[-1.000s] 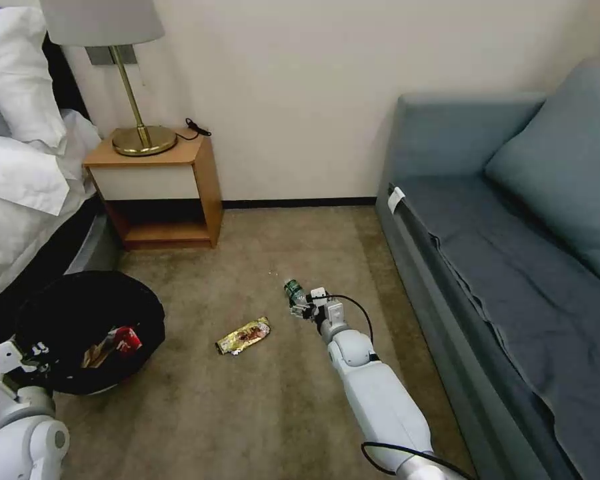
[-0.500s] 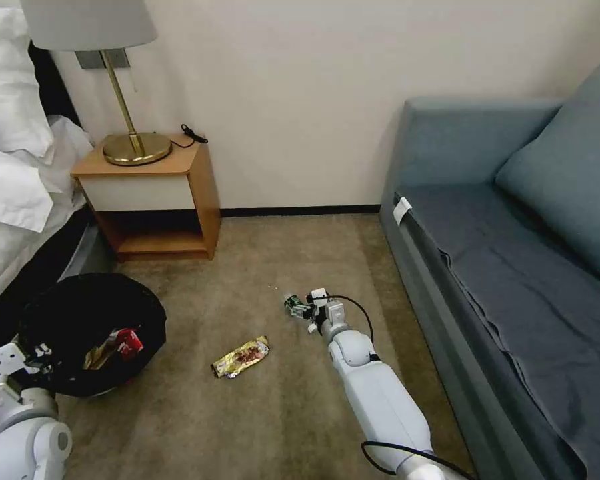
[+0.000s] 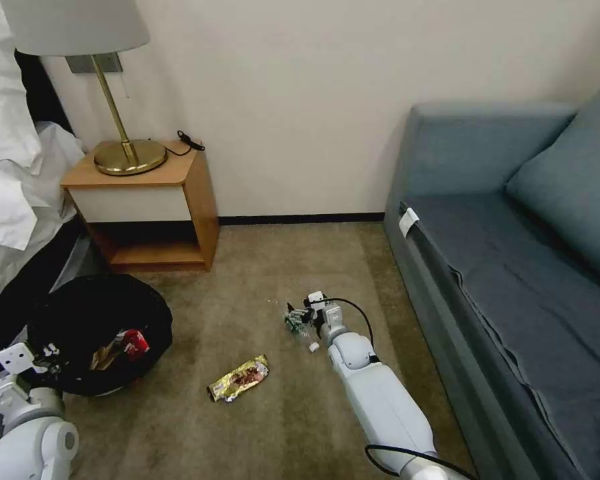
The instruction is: Pick up the trash bin, then pick up the garbage on the floor and place it into the trash bin.
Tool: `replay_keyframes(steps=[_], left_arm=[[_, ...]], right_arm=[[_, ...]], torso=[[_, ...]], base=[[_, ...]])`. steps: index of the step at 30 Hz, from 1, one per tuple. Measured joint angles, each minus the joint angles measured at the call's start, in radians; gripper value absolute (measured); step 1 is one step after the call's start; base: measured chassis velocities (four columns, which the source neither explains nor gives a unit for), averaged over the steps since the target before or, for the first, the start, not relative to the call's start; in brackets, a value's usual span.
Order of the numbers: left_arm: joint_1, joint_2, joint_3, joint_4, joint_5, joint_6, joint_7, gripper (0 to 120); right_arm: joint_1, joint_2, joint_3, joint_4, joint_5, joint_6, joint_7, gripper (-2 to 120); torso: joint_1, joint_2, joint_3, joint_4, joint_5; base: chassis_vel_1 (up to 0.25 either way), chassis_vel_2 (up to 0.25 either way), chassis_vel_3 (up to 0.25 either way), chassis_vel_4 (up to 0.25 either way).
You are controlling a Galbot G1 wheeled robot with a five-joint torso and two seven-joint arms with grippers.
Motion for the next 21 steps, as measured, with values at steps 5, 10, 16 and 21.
replay_keyframes(steps=[5, 10, 16, 21], left_arm=[[0.000, -0.001, 0.004, 0.001, 0.003, -0.002, 0.000, 4], [0.002, -0.005, 0.014, 0.003, 0.010, -0.005, -0.001, 4], [0.009, -0.003, 0.027, 0.002, 0.022, -0.011, -0.005, 4], [0.017, 0.001, 0.033, 0.001, 0.030, -0.016, -0.010, 4]], right_arm=[[0.003, -0.007, -0.016, 0.000, -0.001, 0.000, 0.000, 100], [0.012, -0.031, -0.052, -0.001, -0.002, 0.000, -0.005, 100], [0.034, -0.078, -0.146, 0.014, 0.012, -0.010, -0.014, 100], [0.066, -0.122, -0.262, 0.048, 0.035, -0.041, -0.026, 100]], torso=[[0.000, 0.000, 0.000, 0.0000, 0.0000], [0.000, 0.000, 0.000, -0.0001, 0.0000], [0.000, 0.000, 0.000, -0.0001, 0.0000], [0.000, 0.000, 0.000, -0.0002, 0.0000]], base=[[-0.126, 0.109, 0.102, -0.092], [-0.112, 0.120, 0.114, -0.109], [-0.104, 0.103, 0.102, -0.113], [-0.045, 0.023, 0.028, -0.024]])
